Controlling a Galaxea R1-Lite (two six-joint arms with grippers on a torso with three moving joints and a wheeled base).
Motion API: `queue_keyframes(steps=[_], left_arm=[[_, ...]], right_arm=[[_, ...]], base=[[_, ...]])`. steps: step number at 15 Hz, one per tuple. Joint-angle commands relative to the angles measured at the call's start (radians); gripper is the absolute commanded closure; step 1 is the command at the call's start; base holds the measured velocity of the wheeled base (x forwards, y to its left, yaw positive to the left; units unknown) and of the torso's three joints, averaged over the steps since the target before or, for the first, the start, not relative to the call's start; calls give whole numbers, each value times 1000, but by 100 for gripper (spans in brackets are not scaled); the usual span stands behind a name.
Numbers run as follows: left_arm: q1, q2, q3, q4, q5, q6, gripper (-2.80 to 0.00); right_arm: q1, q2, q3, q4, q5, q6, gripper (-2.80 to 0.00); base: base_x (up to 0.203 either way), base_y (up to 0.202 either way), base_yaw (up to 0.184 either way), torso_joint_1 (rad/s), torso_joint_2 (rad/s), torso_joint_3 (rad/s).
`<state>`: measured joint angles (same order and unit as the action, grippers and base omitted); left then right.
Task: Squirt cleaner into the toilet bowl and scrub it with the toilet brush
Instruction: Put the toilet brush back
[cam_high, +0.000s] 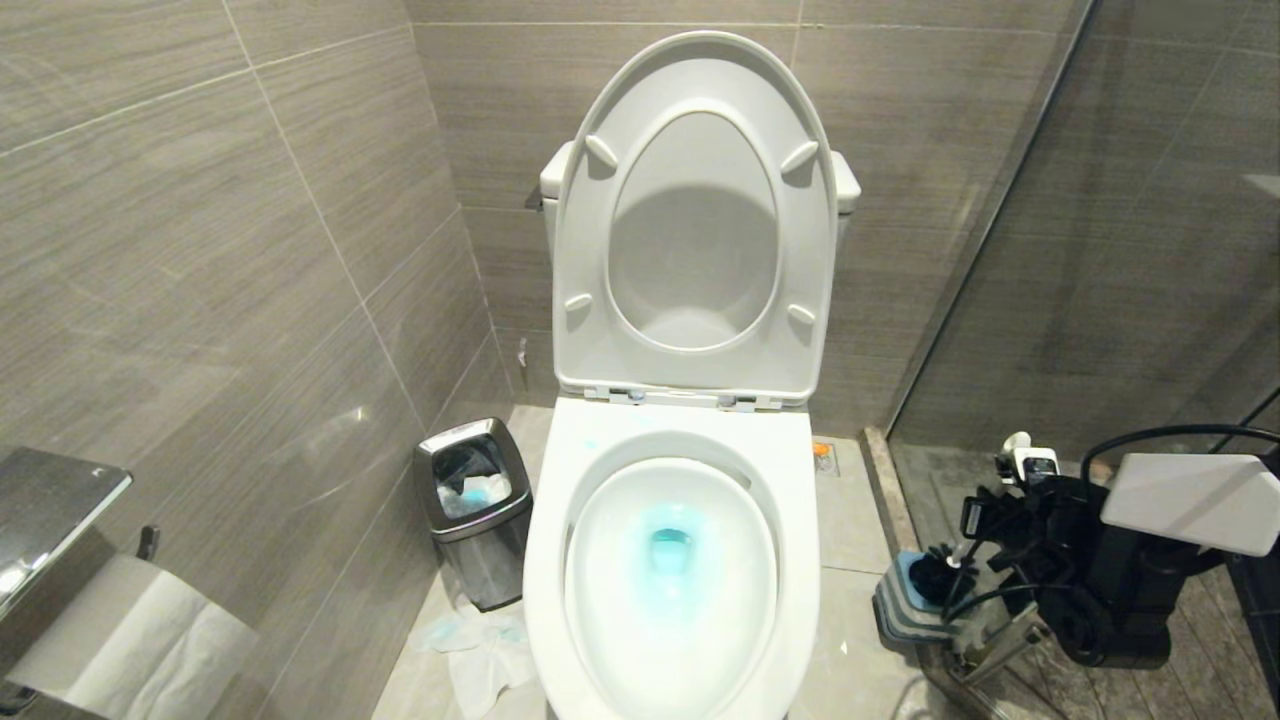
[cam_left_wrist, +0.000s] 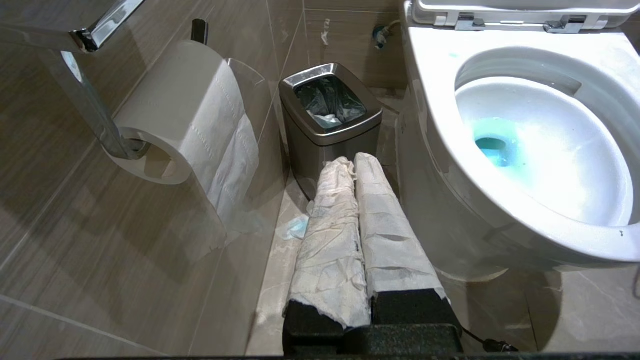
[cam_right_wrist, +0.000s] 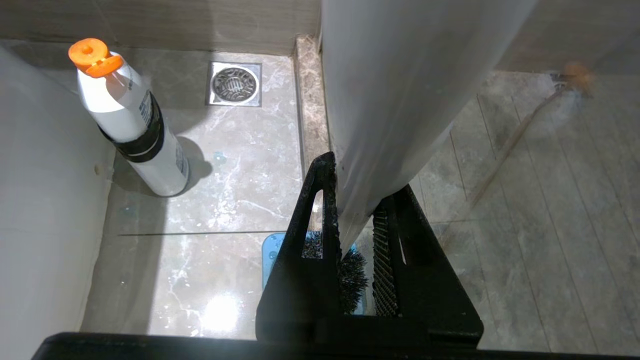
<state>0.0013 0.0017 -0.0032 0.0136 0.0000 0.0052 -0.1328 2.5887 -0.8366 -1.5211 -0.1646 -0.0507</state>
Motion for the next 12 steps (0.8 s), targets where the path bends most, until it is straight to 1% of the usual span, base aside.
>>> queue_keyframes(steps=[1,9,12], left_arm=[[0,1,0,0,0,1,0],[0,1,0,0,0,0,0],[0,1,0,0,0,0,0]], right_arm=[[-1,-5,-1,-9,-1,-20,0],[1,7,-6,-9,0,-23,0],[1,8,1,-9,17,-19,0]], base=[[0,0,0,0,0,0],[0,0,0,0,0,0],[0,0,0,0,0,0]])
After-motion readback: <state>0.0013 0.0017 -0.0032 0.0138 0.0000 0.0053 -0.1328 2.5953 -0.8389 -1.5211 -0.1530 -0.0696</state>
